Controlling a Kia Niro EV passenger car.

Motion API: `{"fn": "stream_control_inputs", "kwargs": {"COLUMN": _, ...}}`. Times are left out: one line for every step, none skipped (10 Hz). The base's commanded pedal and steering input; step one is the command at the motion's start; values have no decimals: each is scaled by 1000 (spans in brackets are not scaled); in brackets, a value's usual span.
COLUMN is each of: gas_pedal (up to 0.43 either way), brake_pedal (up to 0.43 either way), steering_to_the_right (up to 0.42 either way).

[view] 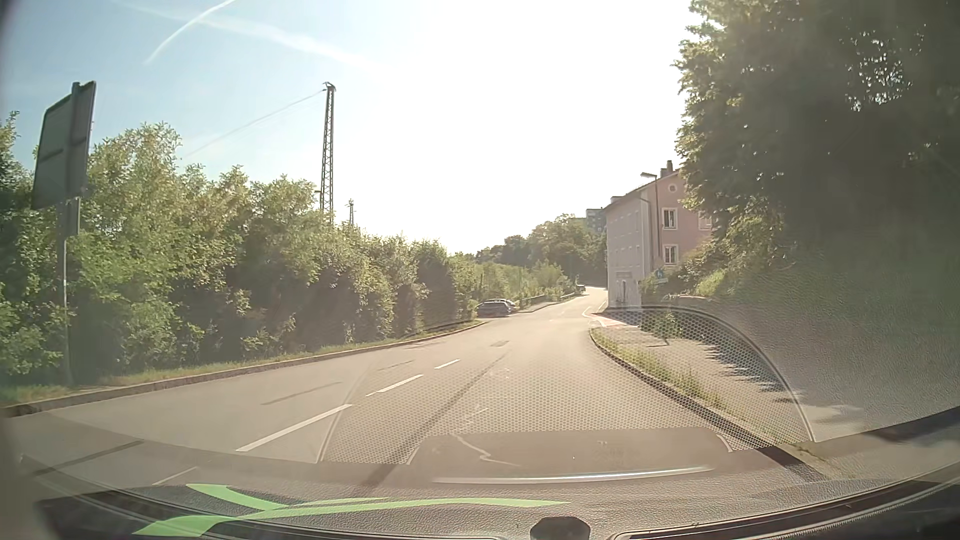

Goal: Follow the waypoints while adhering to traffic rules and regulations

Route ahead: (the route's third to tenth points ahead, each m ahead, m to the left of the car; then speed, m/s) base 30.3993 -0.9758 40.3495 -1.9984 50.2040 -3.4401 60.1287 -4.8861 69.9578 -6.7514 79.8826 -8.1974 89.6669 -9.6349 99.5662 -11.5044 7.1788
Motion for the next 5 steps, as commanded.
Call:
{"fn": "stream_control_inputs", "kwargs": {"gas_pedal": 87, "brake_pedal": 0, "steering_to_the_right": 22}}
{"fn": "stream_control_inputs", "kwargs": {"gas_pedal": 87, "brake_pedal": 0, "steering_to_the_right": 25}}
{"fn": "stream_control_inputs", "kwargs": {"gas_pedal": 87, "brake_pedal": 0, "steering_to_the_right": 25}}
{"fn": "stream_control_inputs", "kwargs": {"gas_pedal": 87, "brake_pedal": 0, "steering_to_the_right": 24}}
{"fn": "stream_control_inputs", "kwargs": {"gas_pedal": 87, "brake_pedal": 0, "steering_to_the_right": 14}}
